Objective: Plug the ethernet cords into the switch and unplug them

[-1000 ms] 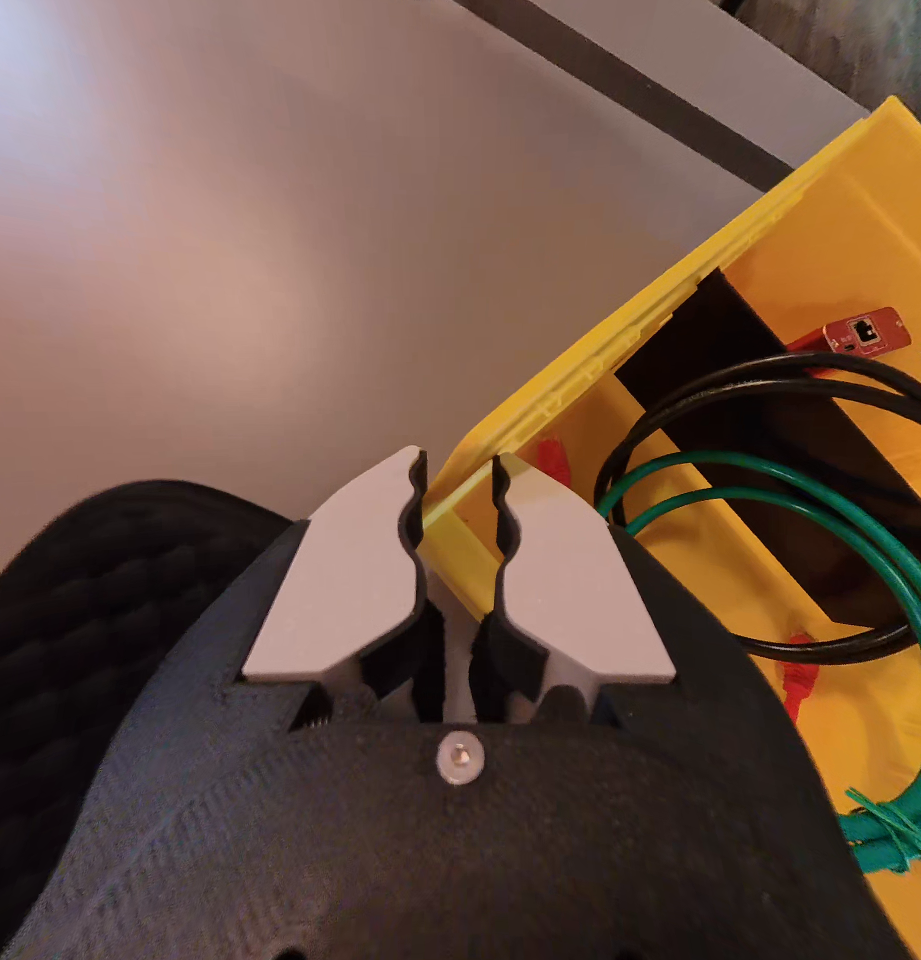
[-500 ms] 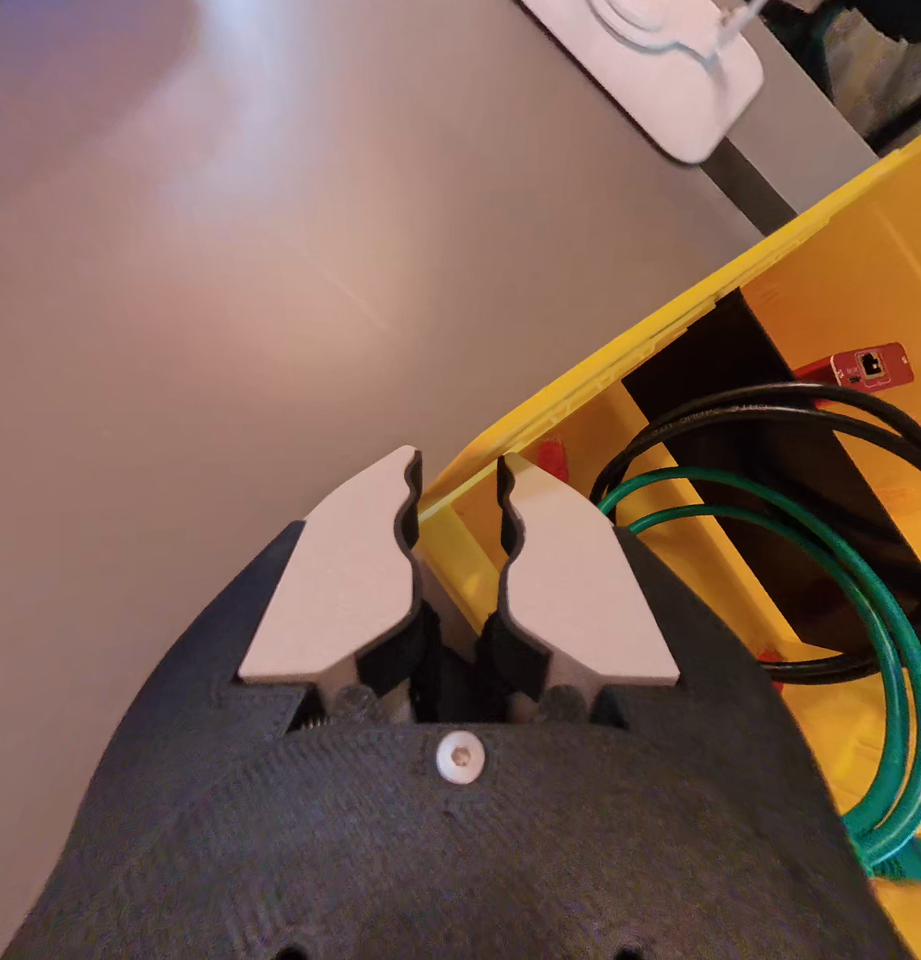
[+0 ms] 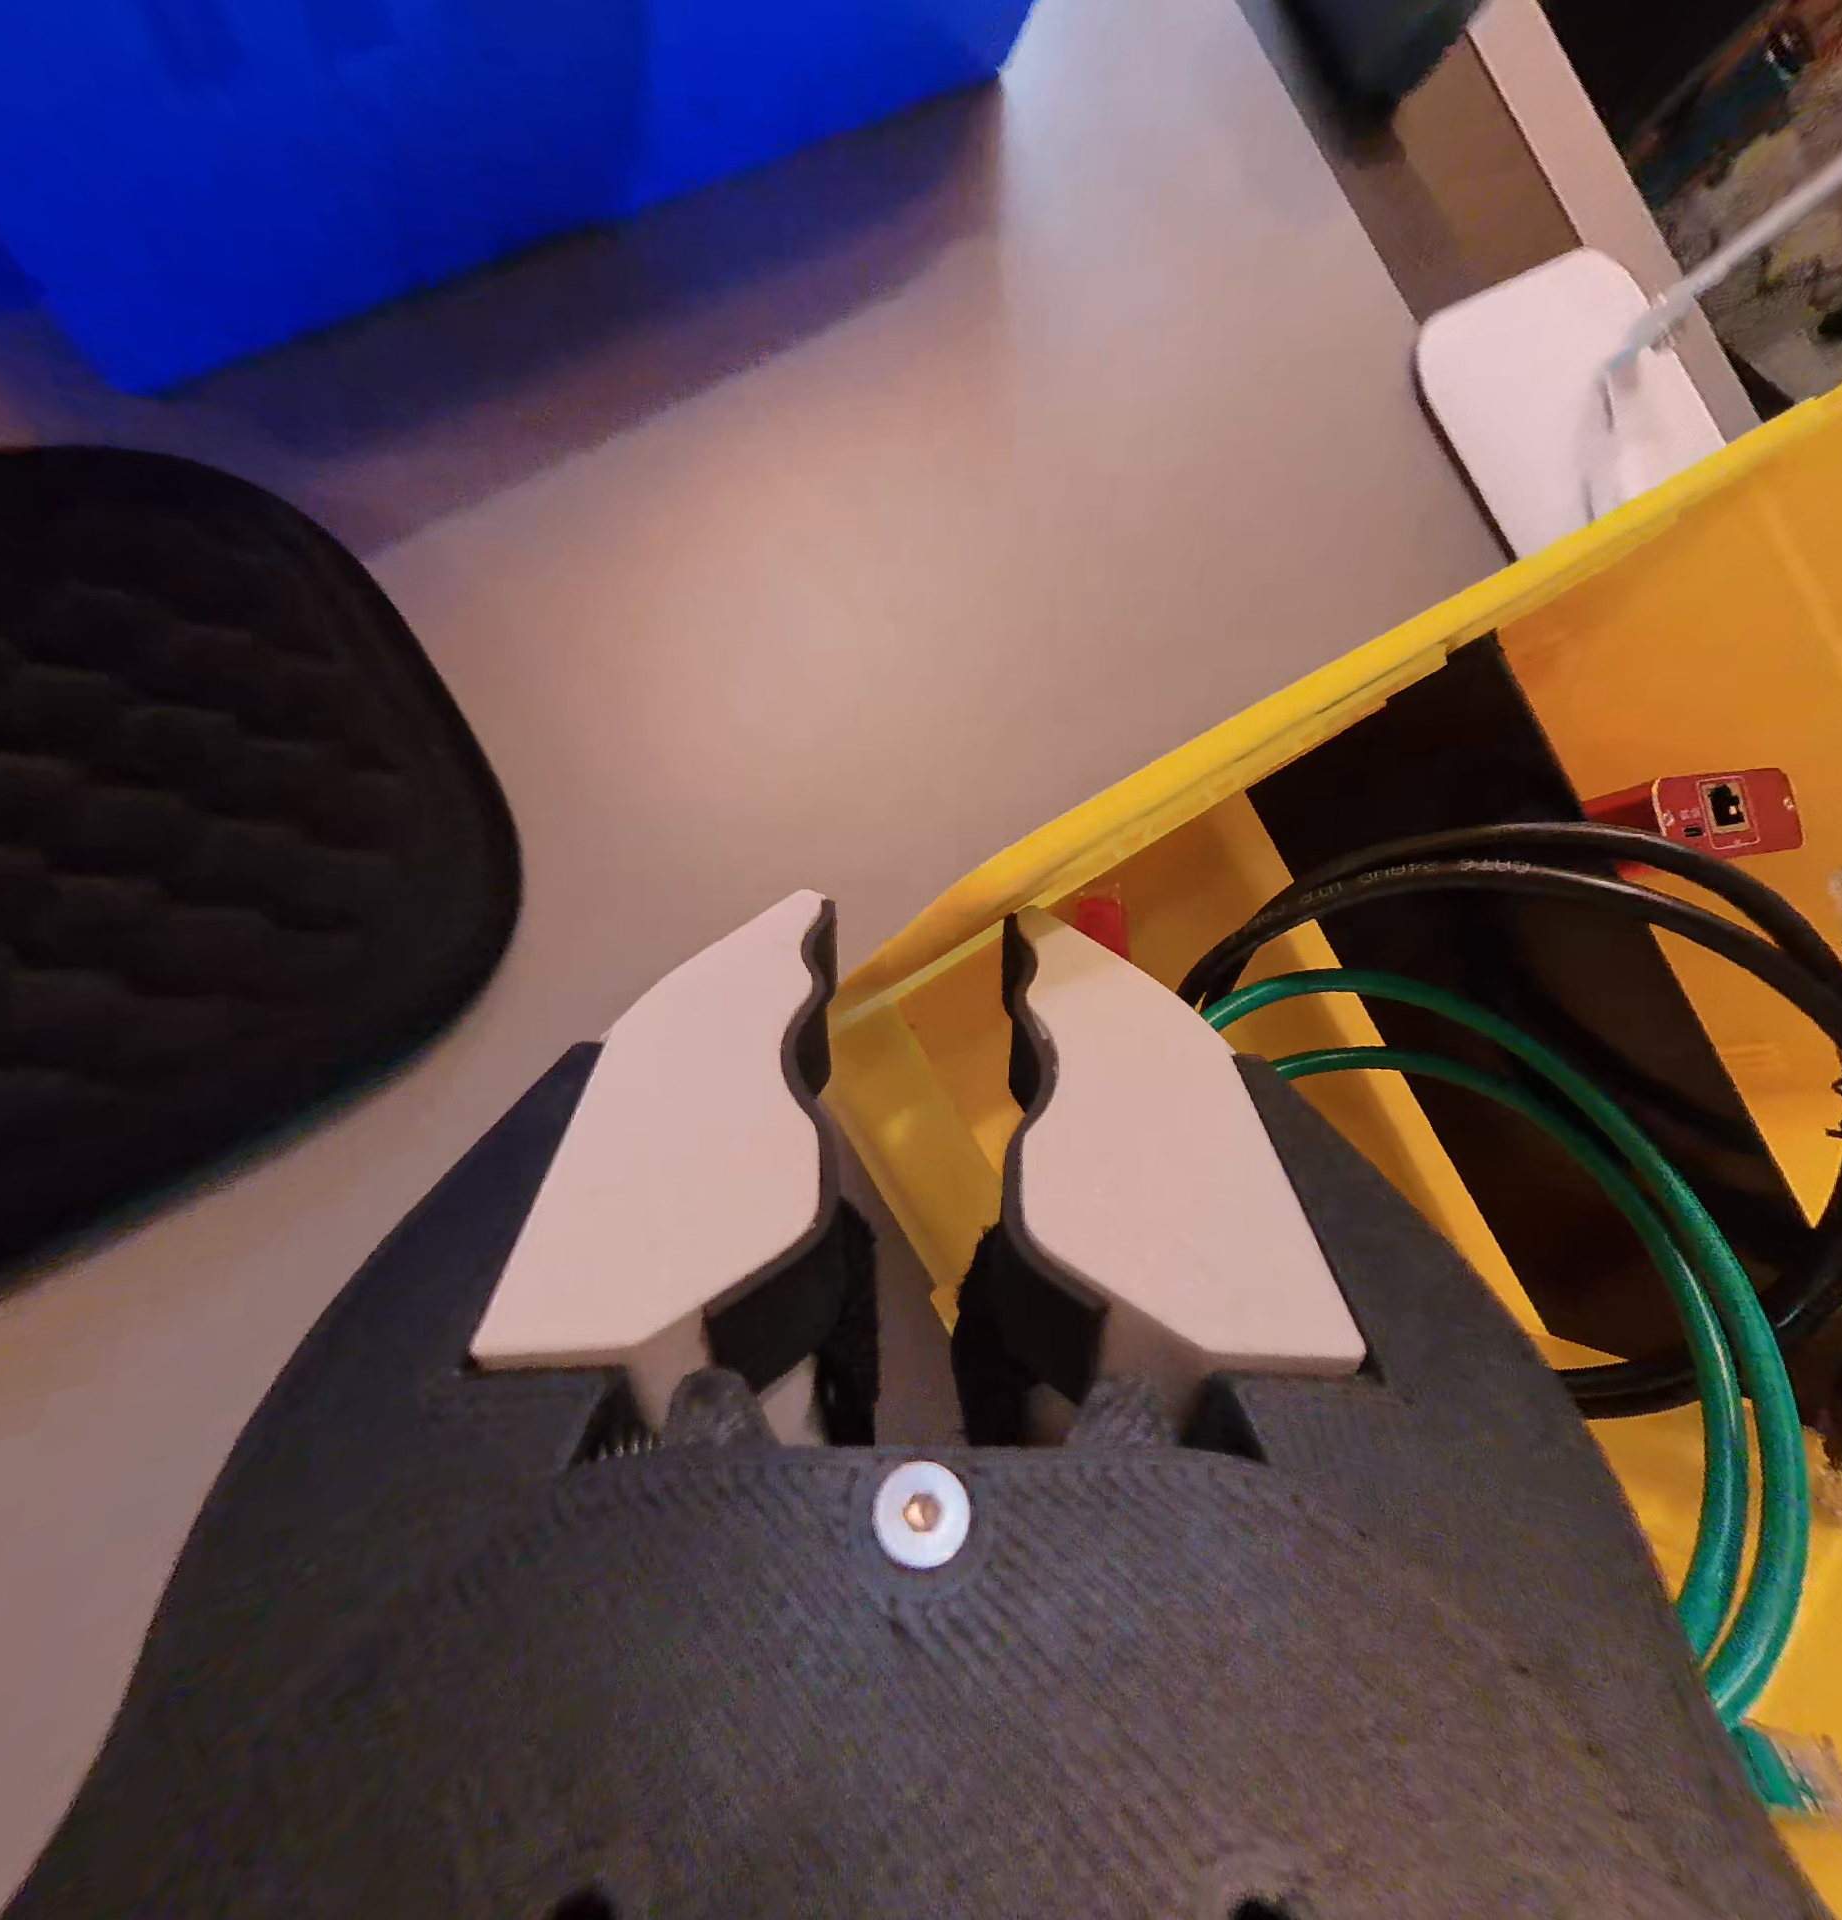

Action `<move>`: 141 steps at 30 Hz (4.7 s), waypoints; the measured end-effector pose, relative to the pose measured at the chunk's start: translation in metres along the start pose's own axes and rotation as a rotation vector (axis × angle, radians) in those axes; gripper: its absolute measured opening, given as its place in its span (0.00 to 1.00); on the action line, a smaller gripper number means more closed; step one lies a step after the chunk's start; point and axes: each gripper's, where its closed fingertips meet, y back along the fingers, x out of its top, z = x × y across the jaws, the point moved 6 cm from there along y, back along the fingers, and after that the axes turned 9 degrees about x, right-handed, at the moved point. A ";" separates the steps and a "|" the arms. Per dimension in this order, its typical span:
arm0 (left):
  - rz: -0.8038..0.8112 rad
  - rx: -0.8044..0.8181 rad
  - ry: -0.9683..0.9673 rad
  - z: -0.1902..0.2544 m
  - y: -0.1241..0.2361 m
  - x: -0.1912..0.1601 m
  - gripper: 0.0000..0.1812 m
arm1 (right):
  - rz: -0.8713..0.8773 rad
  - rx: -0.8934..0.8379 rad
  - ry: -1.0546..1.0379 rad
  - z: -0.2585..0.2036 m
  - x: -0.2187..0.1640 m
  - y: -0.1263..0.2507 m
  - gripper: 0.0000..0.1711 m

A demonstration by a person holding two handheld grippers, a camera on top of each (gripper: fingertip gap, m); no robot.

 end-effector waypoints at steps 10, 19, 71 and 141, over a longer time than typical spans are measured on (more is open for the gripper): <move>-0.081 0.101 0.049 -0.044 0.004 -0.021 0.36 | 0.043 0.105 0.207 -0.037 0.047 -0.038 0.23; -0.168 0.146 0.047 -0.062 -0.001 -0.044 0.36 | 0.104 0.107 0.334 -0.053 0.065 -0.055 0.21; -0.279 0.312 0.036 -0.083 -0.028 -0.109 0.02 | 0.347 0.194 0.097 -0.107 0.104 -0.051 0.16; -0.229 -0.572 -0.760 0.314 -0.052 -0.110 0.18 | 0.055 -0.414 0.233 0.058 -0.202 0.182 0.36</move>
